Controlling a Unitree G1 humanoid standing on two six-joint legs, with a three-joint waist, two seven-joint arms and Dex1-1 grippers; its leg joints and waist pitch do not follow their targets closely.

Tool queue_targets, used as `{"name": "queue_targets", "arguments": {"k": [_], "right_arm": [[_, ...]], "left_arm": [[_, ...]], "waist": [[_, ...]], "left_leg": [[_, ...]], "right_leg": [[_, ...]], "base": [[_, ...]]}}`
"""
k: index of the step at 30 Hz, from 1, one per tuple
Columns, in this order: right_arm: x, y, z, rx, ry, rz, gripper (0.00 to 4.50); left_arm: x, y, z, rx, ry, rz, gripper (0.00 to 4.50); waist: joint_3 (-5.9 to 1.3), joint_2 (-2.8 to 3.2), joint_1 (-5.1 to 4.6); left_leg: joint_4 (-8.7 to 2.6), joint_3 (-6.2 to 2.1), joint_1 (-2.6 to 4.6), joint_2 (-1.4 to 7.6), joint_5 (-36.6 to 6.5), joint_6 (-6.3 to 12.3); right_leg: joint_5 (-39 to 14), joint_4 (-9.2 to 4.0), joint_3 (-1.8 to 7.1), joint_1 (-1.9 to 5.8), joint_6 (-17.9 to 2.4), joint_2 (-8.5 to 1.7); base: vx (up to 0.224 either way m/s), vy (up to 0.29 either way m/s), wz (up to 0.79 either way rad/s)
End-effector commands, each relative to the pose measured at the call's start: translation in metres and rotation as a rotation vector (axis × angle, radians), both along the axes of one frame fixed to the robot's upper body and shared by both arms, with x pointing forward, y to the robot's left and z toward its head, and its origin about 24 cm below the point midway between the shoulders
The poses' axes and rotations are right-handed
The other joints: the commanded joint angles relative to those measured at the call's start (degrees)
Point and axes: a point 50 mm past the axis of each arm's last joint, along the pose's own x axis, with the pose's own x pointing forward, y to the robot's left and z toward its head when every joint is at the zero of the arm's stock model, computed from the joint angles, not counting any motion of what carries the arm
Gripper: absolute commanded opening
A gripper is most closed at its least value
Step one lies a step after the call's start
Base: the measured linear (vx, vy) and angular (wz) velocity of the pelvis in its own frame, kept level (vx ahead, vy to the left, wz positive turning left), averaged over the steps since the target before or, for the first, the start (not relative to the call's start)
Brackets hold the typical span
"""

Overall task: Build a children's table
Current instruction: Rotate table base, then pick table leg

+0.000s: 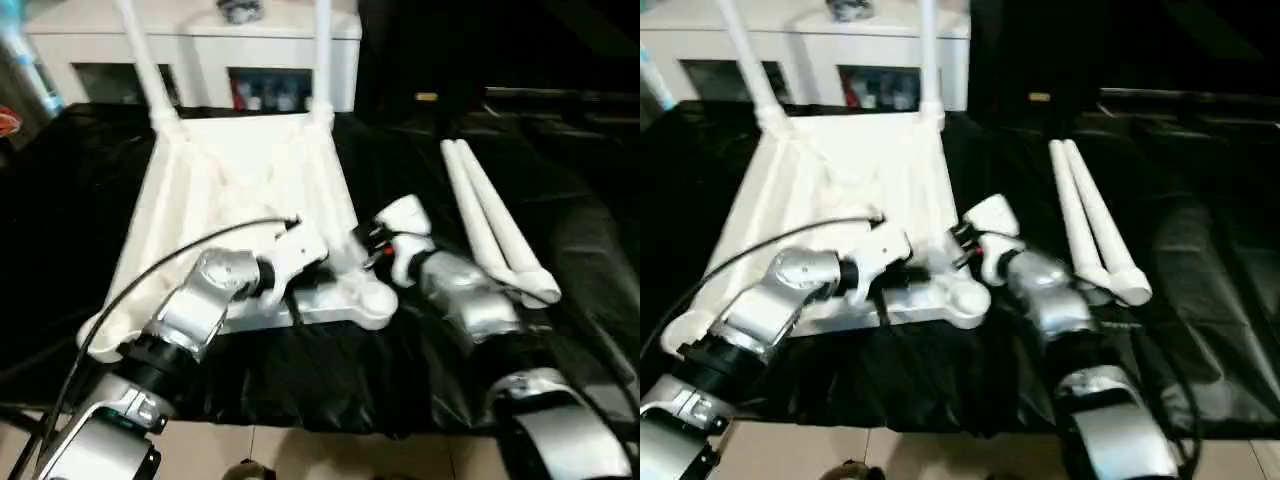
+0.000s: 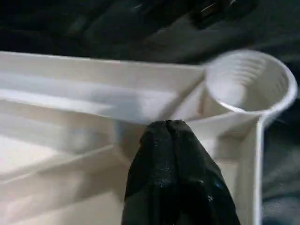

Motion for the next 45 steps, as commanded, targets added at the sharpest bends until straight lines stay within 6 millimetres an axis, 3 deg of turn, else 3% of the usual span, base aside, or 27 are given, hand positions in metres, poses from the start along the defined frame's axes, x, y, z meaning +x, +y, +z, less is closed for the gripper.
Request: {"name": "queue_targets", "arguments": {"k": [1,3,4,6,7,8,9,11,15,16,20,27,28,32,33,34,35,37,45], "right_arm": [[-0.004,-0.011,0.007,0.023,-0.003,-0.027,0.02],[-0.01,-0.028,0.016,0.032,-0.009,-0.087,0.02],[-0.011,-0.036,0.018,0.014,0.01,-0.14,0.02],[-0.013,-0.043,0.019,-0.015,0.035,-0.191,0.02],[-0.018,-0.049,0.022,-0.014,0.078,-0.228,0.0],[-0.021,-0.05,0.025,0.0,0.09,-0.234,0.0],[-0.023,-0.05,0.028,0.003,0.084,-0.239,0.3],[-0.024,-0.056,0.033,-0.025,0.076,-0.306,0.37],[-0.023,-0.069,0.039,-0.025,0.082,-0.438,0.68],[-0.021,-0.079,0.042,-0.026,0.068,-0.504,0.76],[-0.018,-0.09,0.046,-0.009,0.083,-0.563,1.11],[-0.003,-0.102,0.044,-0.01,0.145,-0.646,1.61],[0.001,-0.106,0.04,-0.031,0.177,-0.672,1.71],[0.009,-0.109,0.037,-0.039,0.218,-0.685,2.0],[0.01,-0.109,0.037,-0.037,0.221,-0.686,2.16],[0.012,-0.109,0.037,-0.042,0.23,-0.688,2.16],[0.016,-0.109,0.038,-0.047,0.24,-0.691,2.36],[0.018,-0.109,0.038,-0.052,0.254,-0.687,2.44],[0.025,-0.112,0.032,-0.033,0.296,-0.699,3.13]], "left_arm": [[-0.003,-0.006,0.009,-0.047,-0.033,-0.036,0.0],[-0.008,-0.008,0.016,-0.084,-0.055,-0.046,0.0],[-0.008,-0.007,0.02,-0.111,-0.064,-0.027,0.0],[-0.008,-0.004,0.023,-0.137,-0.062,-0.007,0.0],[-0.009,0.001,0.028,-0.17,-0.073,0.025,0.33],[-0.009,0.004,0.032,-0.189,-0.082,0.056,0.33],[-0.009,0.006,0.034,-0.208,-0.088,0.078,0.41],[-0.01,0.011,0.039,-0.244,-0.093,0.126,0.59],[-0.014,0.014,0.041,-0.29,-0.085,0.194,0.81],[-0.016,0.013,0.04,-0.311,-0.086,0.224,0.86],[-0.019,0.012,0.036,-0.297,-0.093,0.251,1.25],[-0.024,0.004,0.038,-0.309,-0.022,0.212,1.73],[-0.027,0.0,0.038,-0.299,-0.011,0.175,1.93],[-0.032,-0.002,0.039,-0.283,-0.007,0.118,2.12],[-0.032,-0.002,0.039,-0.283,-0.01,0.12,2.34],[-0.032,-0.001,0.039,-0.277,-0.013,0.118,2.34],[-0.033,0.0,0.038,-0.264,-0.013,0.119,2.45],[-0.034,0.0,0.038,-0.26,-0.006,0.119,2.48],[-0.038,-0.001,0.036,-0.254,0.009,0.105,3.19]], "waist": [[-4.51,-0.27,0.18],[-4.52,-0.22,0.57],[-4.61,0.13,0.67],[-4.29,0.06,0.53],[-4.14,0.12,0.51],[-4.2,0.01,0.57],[-4.15,0.0,0.47],[-4.09,-0.02,0.34],[-4.03,-0.01,0.02],[-4.01,-0.44,-0.11],[-4.1,0.1,0.02],[-4.32,-0.02,-0.44],[-4.34,-0.36,-0.46],[-4.41,-0.34,-0.46],[-4.41,-0.31,-0.41],[-4.47,-0.76,-0.54],[-4.51,-0.68,-0.45],[-4.51,-0.51,-0.52],[-4.5,-0.85,-0.41]], "left_leg": [[-3.84,-0.79,1.17,2.57,-11.5,1.77],[-3.89,-0.86,1.08,2.67,-10.8,1.96],[-3.79,-0.82,1.2,2.52,-11.3,1.75],[-3.99,-0.84,1.16,2.37,-12.7,1.01],[-4.12,-0.85,1.31,2.39,-13.6,0.43],[-4.11,-0.89,1.3,2.41,-13.9,0.41],[-4.16,-0.89,1.3,2.36,-14.9,0.17],[-4.2,-0.94,1.28,2.32,-15.3,-0.28],[-4.21,-0.97,1.42,2.24,-15.7,-1.11],[-4.19,-0.9,1.4,2.19,-15.8,-1.14],[-4.1,-0.94,1.45,2.1,-15.3,-1.11],[-3.75,-0.82,1.18,1.84,-13.0,-0.83],[-3.66,-0.77,1.15,1.82,-12.7,-0.68],[-3.45,-0.66,1.05,1.81,-11.5,-0.2],[-3.43,-0.62,1.02,1.85,-11.2,-0.07],[-3.4,-0.58,0.97,1.87,-10.8,0.11],[-3.37,-0.58,0.91,1.85,-10.1,0.34],[-3.25,-0.52,1.03,1.82,-10.0,0.34],[-3.18,-0.43,1.09,1.9,-10.4,0.47]], "right_leg": [[-10.0,-3.74,2.75,3.03,-11.7,-3.84],[-9.1,-3.63,2.71,3.06,-11.8,-3.8],[-9.8,-3.66,2.66,2.87,-12.0,-3.78],[-12.9,-4.04,2.6,2.89,-11.4,-3.72],[-14.6,-4.22,2.65,2.93,-10.8,-3.61],[-15.2,-4.32,2.67,2.92,-10.5,-3.73],[-16.8,-4.49,2.64,2.83,-9.9,-3.75],[-18.6,-4.76,2.6,2.66,-8.9,-3.71],[-19.2,-4.82,2.56,2.33,-8.8,-3.53],[-19.6,-4.93,2.57,2.31,-8.4,-3.49],[-19.4,-4.92,2.6,2.26,-7.4,-3.43],[-14.9,-4.41,2.43,2.6,-9.5,-3.4],[-14.7,-4.39,2.43,2.67,-9.6,-3.39],[-13.4,-4.2,2.43,2.75,-10.3,-3.4],[-12.8,-4.18,2.42,2.83,-10.2,-3.41],[-12.4,-4.12,2.43,2.92,-10.3,-3.42],[-11.6,-3.96,2.39,2.98,-10.6,-3.41],[-11.6,-3.9,2.37,2.85,-11.1,-3.35],[-12.3,-3.82,2.35,2.87,-11.4,-3.45]], "base": [[0.0,0.0,0.0],[0.0,0.0,0.0],[0.0,0.0,0.0],[0.0,0.0,0.0],[0.0,0.0,0.0],[0.0,0.0,0.0],[0.0,0.0,0.0],[0.0,0.0,0.0],[0.0,0.0,0.0],[0.0,0.0,0.0],[0.0,0.0,0.0],[0.0,0.0,0.0],[0.0,0.0,0.0],[0.0,0.0,0.0],[0.0,0.0,0.0],[0.0,0.0,0.0],[0.0,0.0,0.0],[0.0,0.0,0.0],[0.0,0.0,0.0]]}}
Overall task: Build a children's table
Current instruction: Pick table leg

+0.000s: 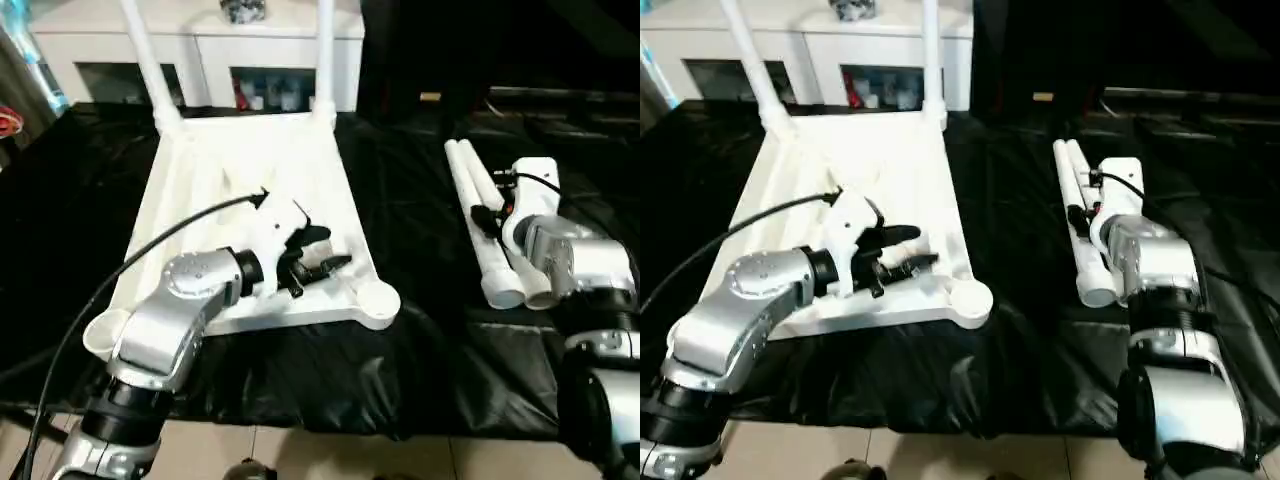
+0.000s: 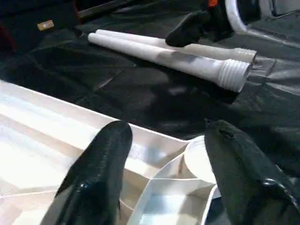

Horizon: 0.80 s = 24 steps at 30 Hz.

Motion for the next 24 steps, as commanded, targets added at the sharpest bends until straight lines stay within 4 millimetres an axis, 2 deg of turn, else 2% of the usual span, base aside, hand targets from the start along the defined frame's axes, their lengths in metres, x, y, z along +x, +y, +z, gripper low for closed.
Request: {"name": "queue_targets", "arguments": {"k": [1,3,4,9,10,11,22,24], "right_arm": [[0.003,-0.004,0.003,0.012,-0.008,-0.011,3.21],[0.003,-0.006,-0.001,-0.027,0.034,-0.028,3.36],[0.002,-0.006,-0.001,-0.035,0.042,-0.031,3.54],[0.003,-0.005,-0.006,-0.024,0.102,-0.037,3.54],[0.003,-0.005,-0.007,-0.01,0.117,-0.032,3.54],[0.003,-0.005,-0.008,-0.006,0.133,-0.032,3.54],[0.0,0.0,-0.016,0.095,0.213,0.011,3.54],[0.0,0.002,-0.018,0.112,0.23,0.022,3.37]], "left_arm": [[-0.002,-0.001,0.001,0.018,-0.011,-0.017,3.25],[-0.002,0.0,-0.002,0.057,-0.02,-0.016,3.36],[-0.002,0.0,-0.002,0.063,-0.021,-0.016,3.69],[-0.003,0.0,-0.003,0.07,-0.019,-0.019,3.69],[-0.004,0.0,-0.003,0.071,-0.019,-0.02,3.69],[-0.004,0.0,-0.003,0.073,-0.019,-0.021,3.69],[-0.008,-0.002,-0.004,0.079,-0.01,-0.056,3.69],[-0.011,-0.002,-0.005,0.088,0.003,-0.083,3.7]], "waist": [[-4.44,-0.94,0.09],[-4.4,-0.98,-0.01],[-4.41,-1.01,-0.03],[-4.45,-1.03,-0.05],[-4.47,-1.26,-0.11],[-4.45,-1.13,-0.11],[-4.46,-1.26,0.01],[-4.41,-1.28,0.09]], "left_leg": [[-3.23,-0.41,1.03,1.89,-10.6,0.51],[-3.24,-0.45,0.97,1.87,-10.8,0.56],[-3.26,-0.49,0.99,1.92,-10.7,0.49],[-3.16,-0.43,0.89,1.87,-10.5,0.37],[-3.15,-0.4,0.93,1.9,-10.5,0.43],[-3.13,-0.41,0.98,1.87,-10.7,0.48],[-3.02,-0.41,0.89,2.0,-10.9,0.63],[-3.01,-0.37,0.86,1.99,-11.0,0.61]], "right_leg": [[-12.6,-3.98,2.31,2.86,-11.6,-3.43],[-13.0,-3.96,2.26,2.88,-11.4,-3.36],[-13.2,-3.96,2.26,2.87,-11.3,-3.37],[-12.9,-3.82,2.26,2.95,-11.4,-3.4],[-12.8,-3.81,2.25,2.91,-11.5,-3.39],[-12.9,-3.8,2.21,2.88,-11.7,-3.38],[-13.5,-3.67,2.17,2.87,-12.1,-3.49],[-13.9,-3.72,2.2,2.85,-12.0,-3.53]], "base": [[0.0,0.0,0.0],[0.0,0.0,0.0],[0.0,0.0,0.0],[0.0,0.0,0.0],[0.0,0.0,0.0],[0.0,0.0,0.0],[0.0,0.0,0.0],[0.0,0.0,0.0]]}}
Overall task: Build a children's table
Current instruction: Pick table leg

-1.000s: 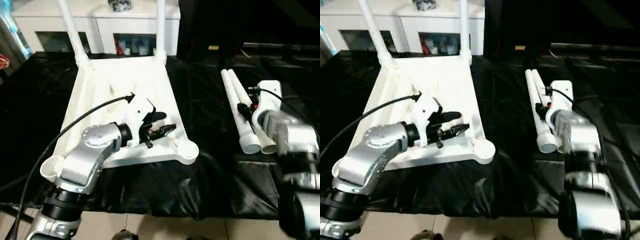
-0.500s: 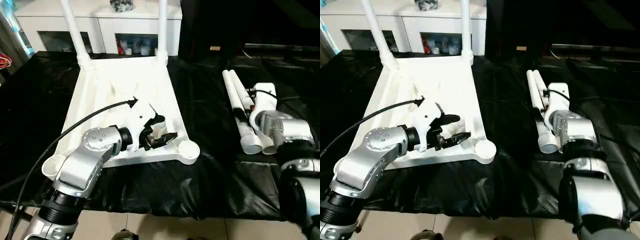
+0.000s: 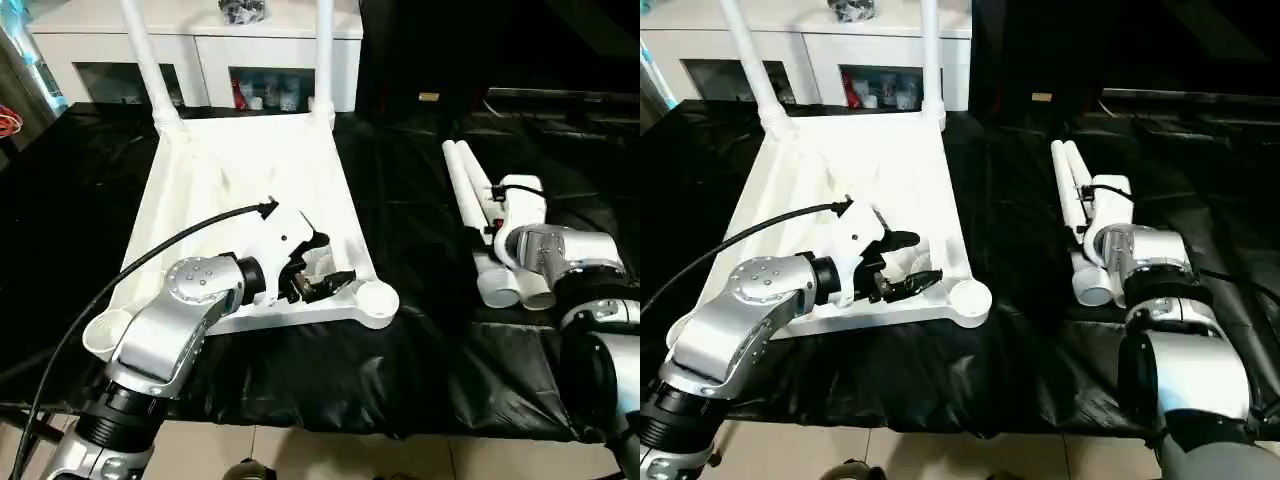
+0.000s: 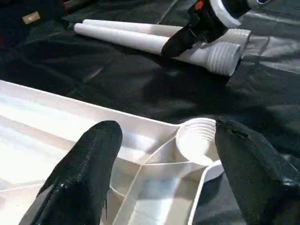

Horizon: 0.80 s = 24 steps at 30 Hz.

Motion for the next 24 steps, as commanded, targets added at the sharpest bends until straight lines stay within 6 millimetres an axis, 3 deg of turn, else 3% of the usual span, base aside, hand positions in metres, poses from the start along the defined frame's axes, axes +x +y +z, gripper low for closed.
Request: {"name": "queue_targets", "arguments": {"k": [1,17,24], "right_arm": [[0.001,0.0,0.003,0.015,0.017,0.004,3.27],[-0.004,-0.002,-0.007,0.027,0.066,-0.004,2.1],[-0.003,-0.004,-0.006,0.081,0.027,-0.036,1.85]], "left_arm": [[-0.006,-0.002,0.001,0.006,0.011,-0.041,3.69],[-0.005,-0.003,0.004,-0.001,0.002,-0.047,3.69],[0.003,-0.003,0.007,-0.03,-0.021,-0.008,3.69]], "waist": [[-4.43,-1.15,0.18],[-4.41,-1.3,0.14],[-4.44,-0.92,0.08]], "left_leg": [[-3.25,-0.37,0.9,2.03,-10.9,0.58],[-3.25,-0.39,0.92,2.04,-11.8,-0.05],[-3.2,-0.41,0.98,1.96,-12.8,-0.34]], "right_leg": [[-13.8,-3.84,2.19,2.81,-12.1,-3.51],[-14.6,-3.86,2.17,2.73,-11.9,-3.48],[-14.9,-4.0,2.14,2.7,-11.8,-3.42]], "base": [[0.0,0.0,0.0],[0.0,0.0,0.0],[0.0,0.0,0.0]]}}
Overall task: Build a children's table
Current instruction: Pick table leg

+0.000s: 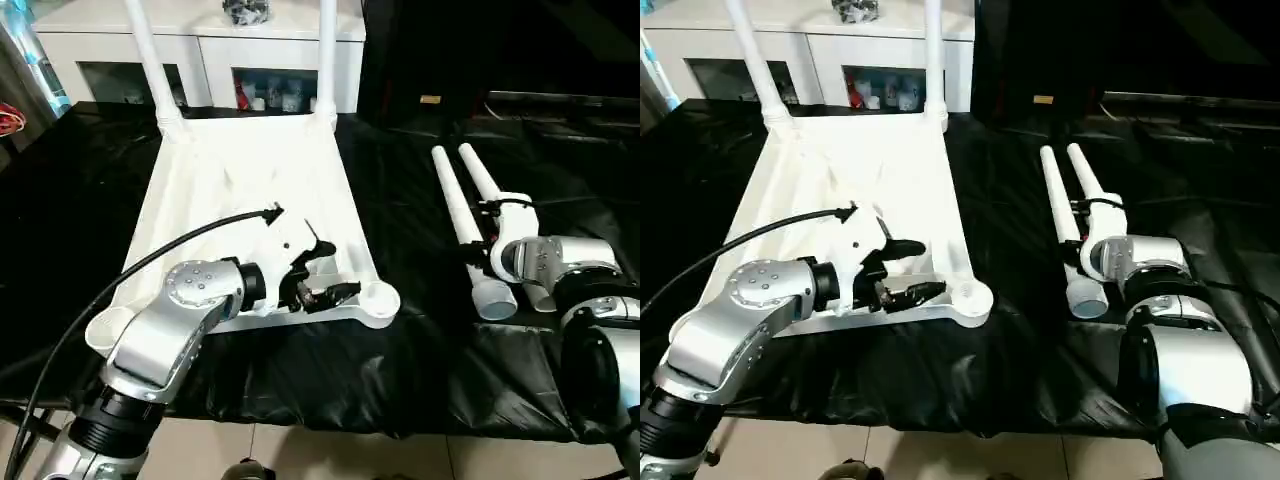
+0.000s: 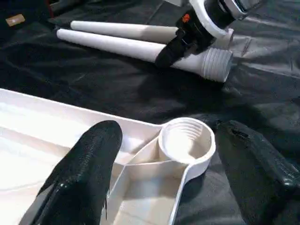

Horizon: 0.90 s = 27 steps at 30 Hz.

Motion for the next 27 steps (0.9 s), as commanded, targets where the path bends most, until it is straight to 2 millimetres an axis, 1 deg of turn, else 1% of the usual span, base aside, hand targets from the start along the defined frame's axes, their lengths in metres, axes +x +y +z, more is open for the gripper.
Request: {"name": "queue_targets", "arguments": {"k": [1,2,6,7,8,9,10,11,12,13,14,15,16,17,18,19,20,21,22,24,25,26,27], "right_arm": [[0.003,-0.002,0.006,0.027,-0.05,-0.014,1.84],[0.005,-0.002,0.008,0.039,-0.08,-0.012,1.84],[0.007,0.0,0.013,0.118,-0.139,-0.007,1.84],[0.009,0.001,0.017,0.157,-0.19,0.0,1.84],[0.009,0.003,0.019,0.215,-0.226,0.005,1.84],[0.01,0.009,0.026,0.315,-0.365,0.043,1.84],[0.01,0.012,0.03,0.352,-0.444,0.072,1.84],[0.008,0.015,0.031,0.359,-0.489,0.11,1.84],[0.008,0.015,0.031,0.359,-0.489,0.11,1.84],[0.006,0.019,0.031,0.383,-0.511,0.146,1.84],[0.003,0.022,0.031,0.417,-0.527,0.177,1.84],[0.0,0.027,0.031,0.465,-0.555,0.211,1.84],[-0.005,0.033,0.033,0.526,-0.588,0.258,1.84],[-0.011,0.038,0.035,0.582,-0.616,0.307,1.84],[-0.012,0.039,0.036,0.59,-0.621,0.317,1.84],[-0.021,0.046,0.039,0.635,-0.65,0.386,1.83],[-0.024,0.048,0.04,0.645,-0.657,0.404,1.83],[-0.03,0.051,0.041,0.668,-0.675,0.442,1.83],[-0.038,0.055,0.044,0.696,-0.696,0.479,1.83],[-0.04,0.056,0.045,0.713,-0.704,0.492,1.83],[-0.044,0.059,0.047,0.736,-0.711,0.521,1.83],[-0.049,0.062,0.05,0.756,-0.716,0.557,1.83],[-0.052,0.064,0.051,0.77,-0.718,0.582,1.83]], "left_arm": [[0.008,0.001,0.007,-0.012,-0.04,0.037,3.69],[0.011,0.0,0.008,-0.016,-0.046,0.054,3.69],[0.019,0.0,0.012,-0.041,-0.065,0.099,3.69],[0.023,0.0,0.014,-0.06,-0.069,0.128,3.69],[0.028,-0.001,0.017,-0.088,-0.074,0.167,3.69],[0.037,-0.003,0.021,-0.136,-0.065,0.222,3.69],[0.041,-0.005,0.024,-0.168,-0.055,0.245,3.69],[0.044,-0.008,0.025,-0.199,-0.039,0.253,3.69],[0.044,-0.008,0.025,-0.199,-0.039,0.253,3.69],[0.046,-0.01,0.027,-0.231,-0.016,0.261,3.69],[0.048,-0.013,0.029,-0.264,0.007,0.27,3.69],[0.051,-0.016,0.03,-0.296,0.032,0.279,3.69],[0.053,-0.02,0.032,-0.342,0.072,0.283,3.69],[0.054,-0.024,0.035,-0.387,0.113,0.282,3.69],[0.054,-0.025,0.035,-0.395,0.119,0.281,3.69],[0.055,-0.031,0.039,-0.459,0.168,0.262,3.69],[0.055,-0.033,0.041,-0.481,0.182,0.254,3.69],[0.056,-0.037,0.044,-0.529,0.216,0.237,3.69],[0.056,-0.043,0.047,-0.568,0.249,0.216,3.69],[0.056,-0.045,0.047,-0.564,0.256,0.21,3.69],[0.056,-0.048,0.046,-0.557,0.265,0.2,3.69],[0.055,-0.052,0.045,-0.554,0.276,0.182,3.69],[0.053,-0.054,0.045,-0.557,0.285,0.169,3.69]], "waist": [[-4.35,-0.58,0.02],[-4.42,-0.68,0.08],[-4.56,-0.74,0.18],[-4.56,-0.98,0.19],[-4.71,-0.92,0.25],[-4.63,-0.99,0.26],[-4.81,-0.98,0.42],[-4.93,-0.95,0.49],[-4.81,-1.16,0.39],[-4.91,-1.06,0.51],[-4.97,-1.01,0.66],[-4.9,-0.92,0.77],[-4.81,-0.96,1.02],[-4.96,-0.74,1.22],[-4.83,-0.78,1.29],[-4.91,-0.55,1.7],[-4.77,-0.72,1.74],[-4.76,-0.78,1.96],[-4.71,-1.09,2.21],[-4.68,-0.99,2.31],[-4.53,-1.21,2.34],[-4.35,-1.15,2.47],[-4.37,-1.28,2.57]], "left_leg": [[-3.36,-0.4,0.97,1.88,-13.2,-0.46],[-3.34,-0.4,1.05,1.91,-13.2,-0.4],[-3.3,-0.48,0.91,1.98,-12.1,0.19],[-3.16,-0.29,0.78,1.92,-11.3,0.75],[-3.1,-0.37,0.88,1.95,-10.8,0.9],[-3.06,-0.2,0.68,1.84,-10.3,1.69],[-3.01,-0.31,0.77,2.01,-10.0,2.27],[-3.03,-0.37,0.77,2.03,-9.4,2.61],[-3.06,-0.3,0.58,1.92,-9.1,3.05],[-2.99,-0.35,0.6,1.94,-7.8,3.57],[-2.93,-0.4,0.74,2.08,-7.7,3.65],[-2.93,-0.33,0.64,1.97,-7.5,4.15],[-2.88,-0.23,0.61,1.86,-7.7,4.7],[-2.9,-0.43,0.73,2.07,-7.7,4.91],[-2.95,-0.31,0.76,1.99,-7.6,5.17],[-3.02,-0.5,0.88,2.17,-8.2,5.16],[-3.04,-0.38,0.86,2.17,-8.2,5.12],[-3.13,-0.47,0.89,2.25,-8.5,4.83],[-3.18,-0.51,1.02,2.33,-9.2,4.65],[-3.29,-0.64,0.96,2.28,-10.0,4.27],[-3.41,-0.62,1.0,2.25,-10.7,3.77],[-3.51,-0.63,1.0,2.19,-11.0,3.54],[-3.58,-0.7,1.03,2.27,-11.4,3.29]], "right_leg": [[-15.2,-4.21,2.15,2.67,-11.6,-3.37],[-15.0,-4.21,2.15,2.71,-11.5,-3.42],[-13.3,-3.99,2.1,2.93,-12.0,-3.46],[-12.0,-3.94,2.17,2.97,-12.1,-3.44],[-11.6,-3.8,2.13,2.99,-12.3,-3.47],[-10.5,-3.87,2.22,3.17,-12.0,-3.35],[-9.8,-3.81,2.24,3.22,-11.6,-3.57],[-9.1,-3.74,2.16,3.23,-11.9,-3.59],[-8.8,-3.84,2.09,3.25,-11.9,-3.46],[-8.0,-3.72,1.99,3.29,-13.1,-3.5],[-7.9,-3.62,2.04,3.21,-13.5,-3.61],[-7.5,-3.62,2.03,3.32,-14.0,-3.5],[-7.4,-3.82,2.09,3.43,-13.6,-3.44],[-7.3,-3.68,2.05,3.41,-13.7,-3.6],[-7.1,-3.81,2.07,3.35,-13.6,-3.38],[-8.3,-3.97,1.94,3.29,-13.8,-3.61],[-8.5,-4.1,2.02,3.29,-13.6,-3.52],[-9.3,-4.16,2.01,3.26,-13.6,-3.59],[-10.8,-4.38,1.99,3.16,-13.3,-3.73],[-13.2,-4.53,1.92,3.16,-12.6,-3.85],[-15.4,-4.88,1.95,3.04,-11.5,-3.83],[-17.4,-5.17,2.01,3.02,-10.2,-3.85],[-18.8,-5.32,2.02,2.94,-9.1,-3.9]], "base": [[0.0,0.0,0.0],[0.0,0.0,0.0],[0.0,0.0,0.0],[0.0,0.0,0.0],[0.0,0.0,0.0],[0.0,0.0,0.0],[0.0,0.0,0.0],[0.0,0.0,0.0],[0.0,0.0,0.0],[0.0,0.0,0.0],[0.0,0.0,0.0],[0.0,0.0,0.0],[0.0,0.0,0.0],[0.0,0.0,0.0],[0.0,0.0,0.0],[0.0,0.0,0.0],[0.0,0.0,0.0],[0.0,0.0,0.0],[0.0,0.0,0.0],[0.0,0.0,0.0],[0.0,0.0,0.0],[0.0,0.0,0.0],[0.0,0.0,0.0]]}}
